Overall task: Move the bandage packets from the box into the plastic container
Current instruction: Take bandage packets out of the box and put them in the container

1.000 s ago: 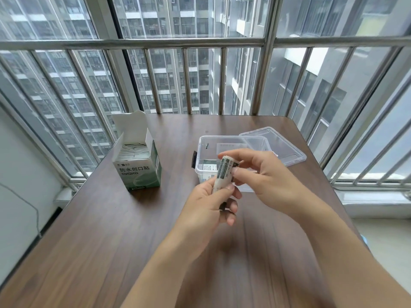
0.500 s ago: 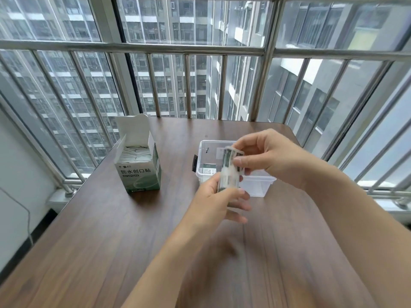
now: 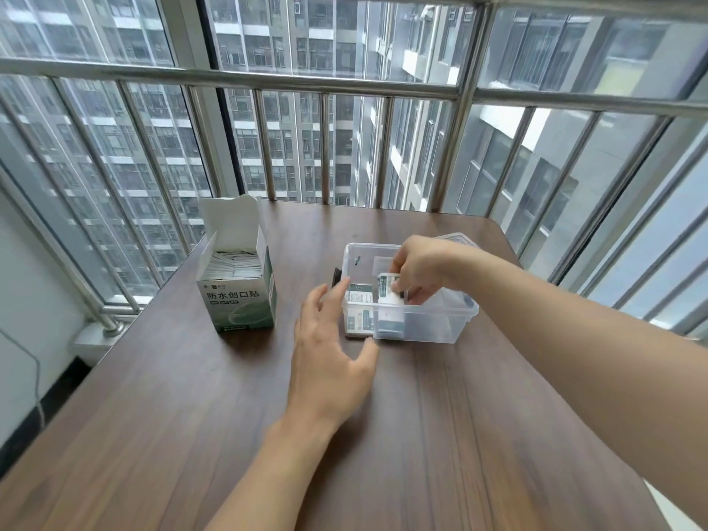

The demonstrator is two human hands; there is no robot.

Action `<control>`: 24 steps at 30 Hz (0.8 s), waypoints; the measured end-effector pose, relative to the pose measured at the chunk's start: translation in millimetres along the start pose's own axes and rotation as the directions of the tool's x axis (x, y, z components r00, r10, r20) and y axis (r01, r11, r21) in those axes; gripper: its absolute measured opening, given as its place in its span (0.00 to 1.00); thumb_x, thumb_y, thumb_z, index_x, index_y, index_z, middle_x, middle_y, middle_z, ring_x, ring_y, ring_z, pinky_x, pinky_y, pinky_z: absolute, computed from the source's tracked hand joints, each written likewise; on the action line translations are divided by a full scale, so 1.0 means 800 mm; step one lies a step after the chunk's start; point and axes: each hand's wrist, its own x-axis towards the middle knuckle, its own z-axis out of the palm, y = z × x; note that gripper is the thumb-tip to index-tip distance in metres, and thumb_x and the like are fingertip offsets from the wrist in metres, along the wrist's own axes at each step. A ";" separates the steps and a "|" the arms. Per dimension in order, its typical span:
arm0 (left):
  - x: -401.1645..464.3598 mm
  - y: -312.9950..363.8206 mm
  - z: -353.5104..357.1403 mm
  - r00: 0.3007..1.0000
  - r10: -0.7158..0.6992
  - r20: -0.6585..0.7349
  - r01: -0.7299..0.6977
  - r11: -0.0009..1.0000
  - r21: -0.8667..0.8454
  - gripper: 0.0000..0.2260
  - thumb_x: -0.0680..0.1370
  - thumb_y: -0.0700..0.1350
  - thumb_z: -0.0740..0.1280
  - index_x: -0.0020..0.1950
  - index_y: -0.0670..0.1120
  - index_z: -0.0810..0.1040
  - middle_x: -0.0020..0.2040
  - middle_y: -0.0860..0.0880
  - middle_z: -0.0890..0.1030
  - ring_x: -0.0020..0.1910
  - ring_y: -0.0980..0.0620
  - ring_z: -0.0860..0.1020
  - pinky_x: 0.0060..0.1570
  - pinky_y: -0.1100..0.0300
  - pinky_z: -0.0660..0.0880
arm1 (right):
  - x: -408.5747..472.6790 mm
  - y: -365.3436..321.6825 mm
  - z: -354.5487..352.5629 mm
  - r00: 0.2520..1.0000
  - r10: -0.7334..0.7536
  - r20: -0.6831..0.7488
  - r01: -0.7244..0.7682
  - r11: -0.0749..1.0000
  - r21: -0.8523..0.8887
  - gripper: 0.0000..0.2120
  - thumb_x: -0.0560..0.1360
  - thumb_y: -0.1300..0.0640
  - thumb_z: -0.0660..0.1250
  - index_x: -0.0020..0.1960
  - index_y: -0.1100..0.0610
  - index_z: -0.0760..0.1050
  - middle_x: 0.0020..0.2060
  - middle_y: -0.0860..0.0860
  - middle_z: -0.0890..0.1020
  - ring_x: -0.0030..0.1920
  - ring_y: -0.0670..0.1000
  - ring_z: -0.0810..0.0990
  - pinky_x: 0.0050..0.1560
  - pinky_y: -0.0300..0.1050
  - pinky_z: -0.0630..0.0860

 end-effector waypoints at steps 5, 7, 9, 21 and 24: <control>-0.001 0.000 0.003 1.000 0.008 0.007 -0.008 1.000 -0.019 0.32 0.68 0.46 0.69 0.73 0.53 0.70 0.68 0.53 0.71 0.67 0.54 0.72 0.66 0.53 0.72 | 0.007 -0.001 0.016 1.000 0.012 -0.022 -0.014 0.997 -0.076 0.13 0.77 0.63 0.70 0.61 0.64 0.79 0.50 0.62 0.86 0.52 0.60 0.86 0.56 0.56 0.82; -0.001 0.000 0.002 1.000 0.009 0.008 -0.009 1.000 -0.024 0.32 0.68 0.46 0.69 0.73 0.53 0.70 0.68 0.53 0.71 0.66 0.54 0.72 0.62 0.51 0.75 | 0.008 -0.001 0.019 0.999 0.001 -0.037 -0.006 0.992 -0.126 0.12 0.77 0.63 0.71 0.60 0.63 0.80 0.48 0.59 0.86 0.52 0.59 0.86 0.56 0.55 0.82; -0.002 0.000 0.001 1.000 0.013 0.013 -0.013 1.000 -0.022 0.32 0.68 0.47 0.69 0.74 0.54 0.69 0.68 0.53 0.70 0.66 0.54 0.72 0.62 0.51 0.75 | 0.011 0.001 0.023 0.999 -0.020 -0.031 0.013 0.976 -0.218 0.12 0.77 0.62 0.71 0.60 0.63 0.81 0.49 0.59 0.86 0.52 0.59 0.86 0.56 0.54 0.82; -0.003 0.000 0.002 1.000 0.006 0.009 -0.006 0.999 -0.043 0.32 0.70 0.44 0.70 0.73 0.56 0.69 0.68 0.55 0.70 0.65 0.55 0.72 0.59 0.49 0.77 | 0.003 0.008 0.020 0.987 -0.107 -0.118 0.065 0.946 -0.318 0.16 0.73 0.63 0.69 0.60 0.66 0.80 0.56 0.63 0.83 0.48 0.57 0.85 0.56 0.53 0.81; -0.003 0.000 0.003 1.000 0.007 0.006 -0.007 0.999 -0.044 0.32 0.70 0.44 0.70 0.73 0.56 0.69 0.68 0.56 0.70 0.65 0.55 0.72 0.60 0.49 0.77 | 0.002 0.011 0.018 0.986 -0.100 -0.133 0.064 0.965 -0.255 0.16 0.72 0.65 0.70 0.59 0.66 0.80 0.55 0.63 0.84 0.48 0.50 0.85 0.55 0.54 0.82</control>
